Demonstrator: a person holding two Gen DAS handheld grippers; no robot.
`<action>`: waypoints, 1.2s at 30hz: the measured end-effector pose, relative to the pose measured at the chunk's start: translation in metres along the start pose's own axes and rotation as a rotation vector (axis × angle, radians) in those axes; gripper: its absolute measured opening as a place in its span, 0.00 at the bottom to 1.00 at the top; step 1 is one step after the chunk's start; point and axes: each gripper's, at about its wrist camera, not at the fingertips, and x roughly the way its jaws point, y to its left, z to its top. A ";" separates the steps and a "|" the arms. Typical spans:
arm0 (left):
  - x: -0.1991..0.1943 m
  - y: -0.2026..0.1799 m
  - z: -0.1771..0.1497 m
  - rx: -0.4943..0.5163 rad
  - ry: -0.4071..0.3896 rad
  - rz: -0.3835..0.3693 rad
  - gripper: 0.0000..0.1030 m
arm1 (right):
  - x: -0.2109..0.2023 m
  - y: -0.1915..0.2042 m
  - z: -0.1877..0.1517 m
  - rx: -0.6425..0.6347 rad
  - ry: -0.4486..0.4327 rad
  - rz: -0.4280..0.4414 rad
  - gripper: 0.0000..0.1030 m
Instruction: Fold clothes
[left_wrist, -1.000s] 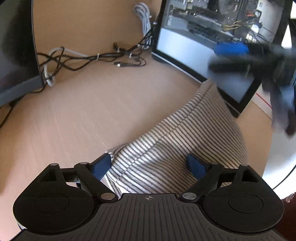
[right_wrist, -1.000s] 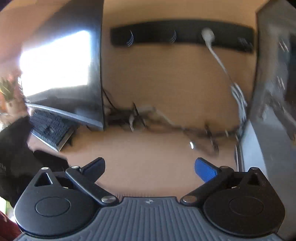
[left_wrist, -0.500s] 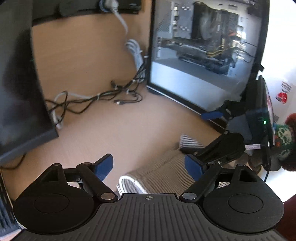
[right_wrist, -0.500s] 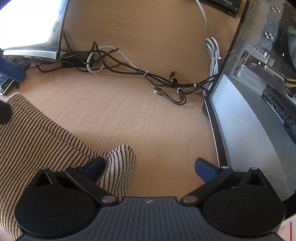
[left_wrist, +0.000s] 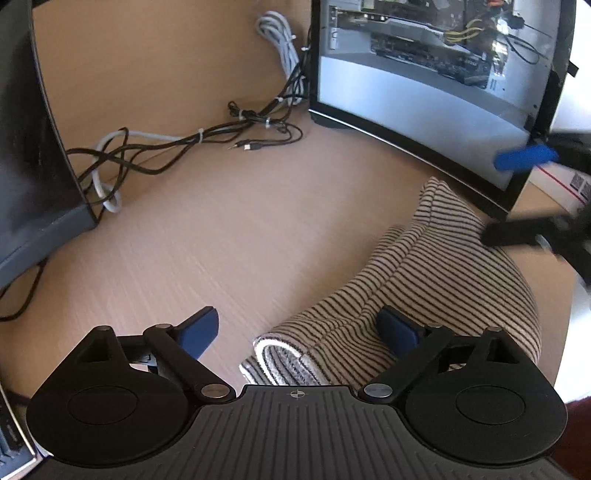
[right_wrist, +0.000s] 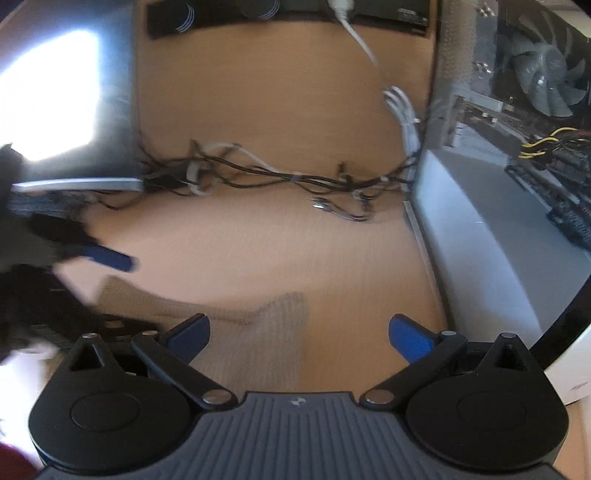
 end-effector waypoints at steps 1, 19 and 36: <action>0.000 0.000 0.000 -0.009 -0.002 0.001 0.96 | 0.005 0.006 -0.005 -0.025 0.031 -0.006 1.00; -0.041 -0.019 0.006 0.032 -0.086 -0.053 0.45 | 0.034 0.034 -0.031 -0.135 0.089 -0.061 1.00; -0.016 -0.016 -0.008 0.015 -0.030 -0.034 0.50 | 0.035 0.032 -0.030 -0.099 0.085 -0.051 1.00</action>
